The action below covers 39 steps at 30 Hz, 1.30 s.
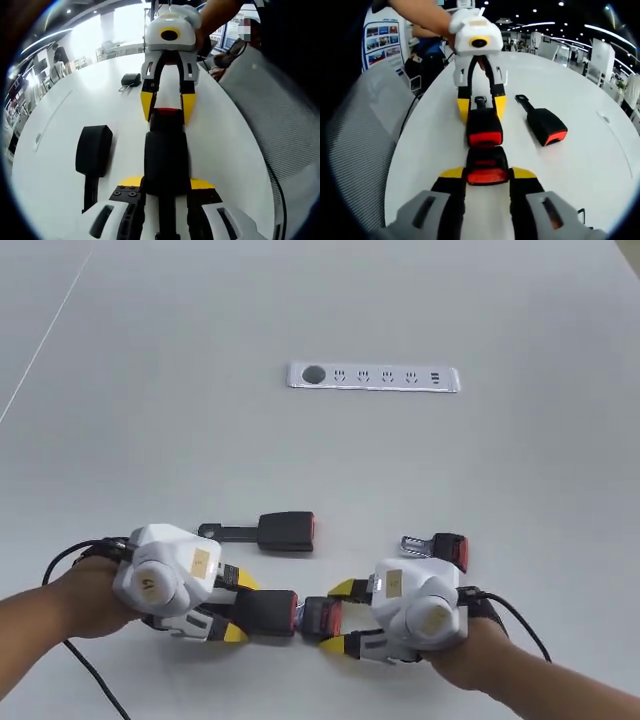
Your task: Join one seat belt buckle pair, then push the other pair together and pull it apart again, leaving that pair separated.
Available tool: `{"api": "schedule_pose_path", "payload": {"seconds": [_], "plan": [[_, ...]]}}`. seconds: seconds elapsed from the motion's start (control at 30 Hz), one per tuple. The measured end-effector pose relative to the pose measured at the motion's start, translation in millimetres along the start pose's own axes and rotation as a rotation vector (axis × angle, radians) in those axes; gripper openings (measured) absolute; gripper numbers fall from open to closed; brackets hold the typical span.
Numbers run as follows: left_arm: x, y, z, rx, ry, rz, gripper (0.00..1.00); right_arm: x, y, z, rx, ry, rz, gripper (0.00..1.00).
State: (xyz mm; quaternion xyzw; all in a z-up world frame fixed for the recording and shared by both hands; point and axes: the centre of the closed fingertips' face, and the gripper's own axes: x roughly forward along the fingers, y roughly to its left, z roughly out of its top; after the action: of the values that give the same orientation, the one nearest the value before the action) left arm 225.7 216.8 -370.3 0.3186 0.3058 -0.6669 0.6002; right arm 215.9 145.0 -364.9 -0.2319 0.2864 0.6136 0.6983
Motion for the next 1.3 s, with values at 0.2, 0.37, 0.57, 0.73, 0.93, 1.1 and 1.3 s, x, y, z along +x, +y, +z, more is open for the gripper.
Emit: {"api": "schedule_pose_path", "payload": {"seconds": [0.2,0.37,0.57,0.73,0.93,1.1,1.3], "plan": [[-0.2,0.9,1.4,-0.035,0.006,0.01,0.33,1.6,0.9,0.4,0.014,0.023,-0.04,0.37],[1.9,2.2,2.4,-0.057,0.061,0.032,0.34,1.5,1.8,13.4,0.085,-0.037,-0.07,0.68],[-6.1,5.1,11.1,-0.095,0.036,0.104,0.71,-14.2,-6.2,18.9,0.077,-0.053,-0.132,0.72],[-18.8,10.7,17.7,-0.144,-0.006,0.146,0.72,-26.2,-9.4,17.9,0.091,-0.055,-0.153,0.73],[-35.4,21.9,26.5,-0.166,-0.046,0.215,0.77,-50.6,-13.3,12.7,0.084,-0.052,-0.166,0.77],[-44.5,31.7,31.2,-0.185,-0.071,0.254,0.8,-73.3,-23.4,2.7,0.094,-0.045,-0.191,0.77],[-56.2,48.7,36.3,-0.2,-0.096,0.286,0.82,-100.4,-44.6,-18.8,0.166,-0.034,-0.242,0.81]]}}
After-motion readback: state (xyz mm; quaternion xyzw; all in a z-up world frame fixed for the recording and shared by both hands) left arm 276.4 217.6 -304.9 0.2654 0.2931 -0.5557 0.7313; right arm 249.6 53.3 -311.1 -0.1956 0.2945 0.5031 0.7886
